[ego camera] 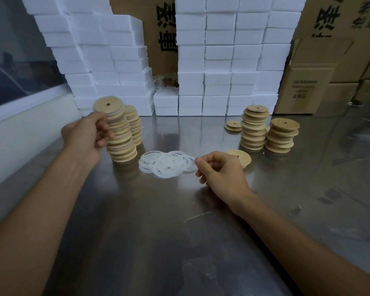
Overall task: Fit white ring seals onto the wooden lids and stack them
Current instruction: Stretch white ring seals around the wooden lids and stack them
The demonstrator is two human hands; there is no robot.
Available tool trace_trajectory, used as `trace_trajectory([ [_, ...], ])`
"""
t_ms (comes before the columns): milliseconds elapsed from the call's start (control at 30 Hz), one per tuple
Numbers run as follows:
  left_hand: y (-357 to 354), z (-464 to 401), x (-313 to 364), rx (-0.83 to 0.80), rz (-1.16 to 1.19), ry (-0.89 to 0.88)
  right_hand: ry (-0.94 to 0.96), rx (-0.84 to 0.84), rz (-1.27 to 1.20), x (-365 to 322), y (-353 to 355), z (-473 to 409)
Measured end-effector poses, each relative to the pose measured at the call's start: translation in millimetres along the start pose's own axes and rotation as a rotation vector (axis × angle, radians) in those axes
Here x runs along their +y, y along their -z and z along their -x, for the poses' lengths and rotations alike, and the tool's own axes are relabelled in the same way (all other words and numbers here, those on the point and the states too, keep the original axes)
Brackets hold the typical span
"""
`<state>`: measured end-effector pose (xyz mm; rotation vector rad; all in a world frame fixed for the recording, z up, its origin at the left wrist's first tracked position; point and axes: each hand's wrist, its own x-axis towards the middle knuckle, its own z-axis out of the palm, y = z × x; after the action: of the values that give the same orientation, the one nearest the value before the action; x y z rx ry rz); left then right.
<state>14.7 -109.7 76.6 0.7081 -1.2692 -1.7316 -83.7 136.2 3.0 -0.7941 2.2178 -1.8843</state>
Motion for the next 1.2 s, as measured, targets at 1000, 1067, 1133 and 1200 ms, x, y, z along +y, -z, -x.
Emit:
trace_trajectory([
  [1000, -51.4, 19.3, -18.5, 0.024, -0.485, -0.307, 0.013, 0.006, 0.020, -1.1, 1.6, 0.9],
  [1067, -52.9, 35.2, -44.2, -0.093, -0.638, -0.433, 0.007, 0.026, 0.017, -0.9, 2.5, 0.2],
  [1133, -49.3, 48.4, -65.1, -0.193, -0.803, -0.526, 0.034, 0.073, 0.068, -0.1, 4.3, -0.4],
  [1200, -42.1, 56.1, -80.2, -0.278, -0.938, -0.544, 0.150, 0.163, 0.259, 3.2, 9.6, -2.1],
])
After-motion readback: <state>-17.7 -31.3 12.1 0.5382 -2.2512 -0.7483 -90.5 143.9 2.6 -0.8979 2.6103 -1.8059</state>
